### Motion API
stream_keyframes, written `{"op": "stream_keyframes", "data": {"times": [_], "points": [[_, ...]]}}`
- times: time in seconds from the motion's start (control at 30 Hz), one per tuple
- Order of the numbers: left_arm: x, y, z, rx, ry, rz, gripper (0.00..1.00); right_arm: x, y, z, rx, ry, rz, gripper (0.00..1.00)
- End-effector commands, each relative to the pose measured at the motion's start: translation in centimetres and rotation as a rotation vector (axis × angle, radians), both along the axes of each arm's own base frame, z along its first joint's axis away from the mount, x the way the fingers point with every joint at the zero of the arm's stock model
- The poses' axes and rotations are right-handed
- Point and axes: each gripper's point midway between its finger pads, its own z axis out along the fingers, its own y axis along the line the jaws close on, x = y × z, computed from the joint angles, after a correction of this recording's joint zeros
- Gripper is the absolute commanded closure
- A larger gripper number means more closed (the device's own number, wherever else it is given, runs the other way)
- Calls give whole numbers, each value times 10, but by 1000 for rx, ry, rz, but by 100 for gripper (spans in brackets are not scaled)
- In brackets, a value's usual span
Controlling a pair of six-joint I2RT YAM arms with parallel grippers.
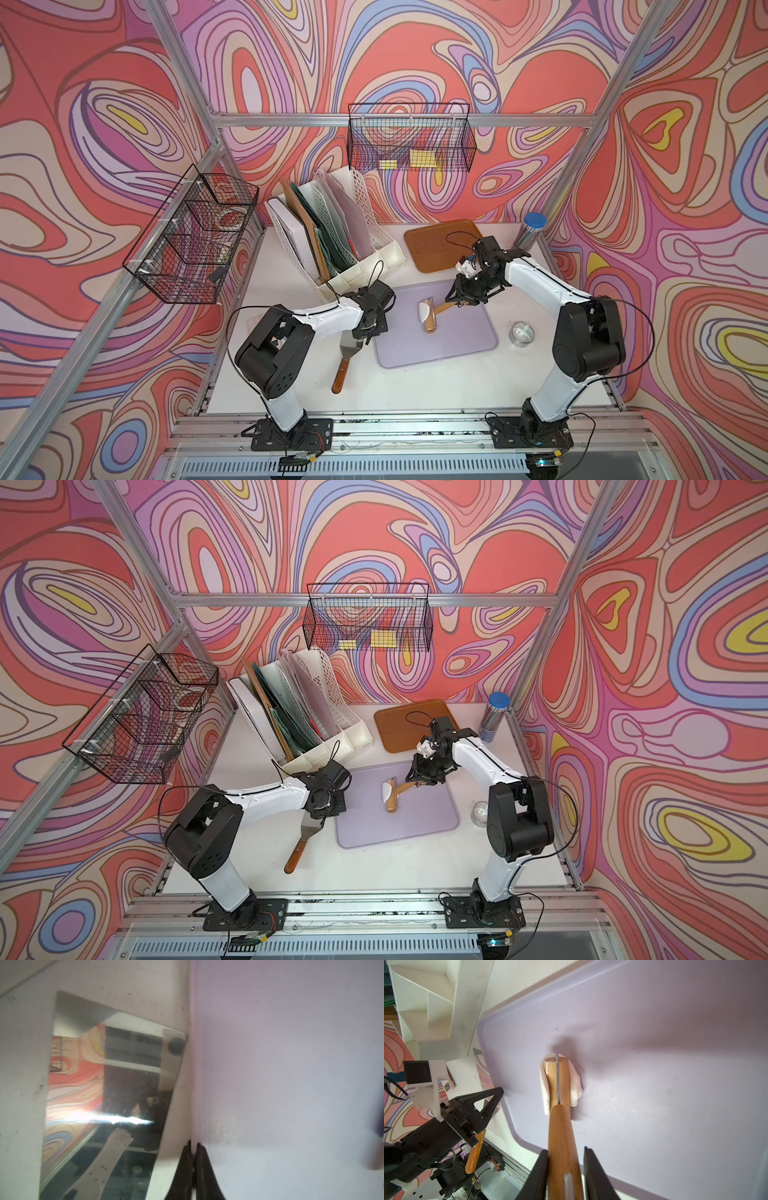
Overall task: Roll out the dumpling wrappers from the dough
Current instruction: Flatten out the dough on the work surface.
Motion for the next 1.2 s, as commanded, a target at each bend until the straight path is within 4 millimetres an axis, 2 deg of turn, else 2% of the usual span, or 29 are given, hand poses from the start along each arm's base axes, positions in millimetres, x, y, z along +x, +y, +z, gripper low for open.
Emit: {"op": "stream_keyframes", "data": {"times": [0.0,0.37,0.7,1.17], "points": [[-28,44,-12,158,96,14,100,-54,-188,-70,-976,244,-44,100],[-29,45,-11,152,95,18,100,-57,-201,-65,-1062,248,-34,100],[-28,47,-7,153,89,21,100,-56,-217,-51,-1174,232,-44,100],[-28,45,-6,144,89,23,100,-50,-220,-32,-1191,190,-79,100]]}}
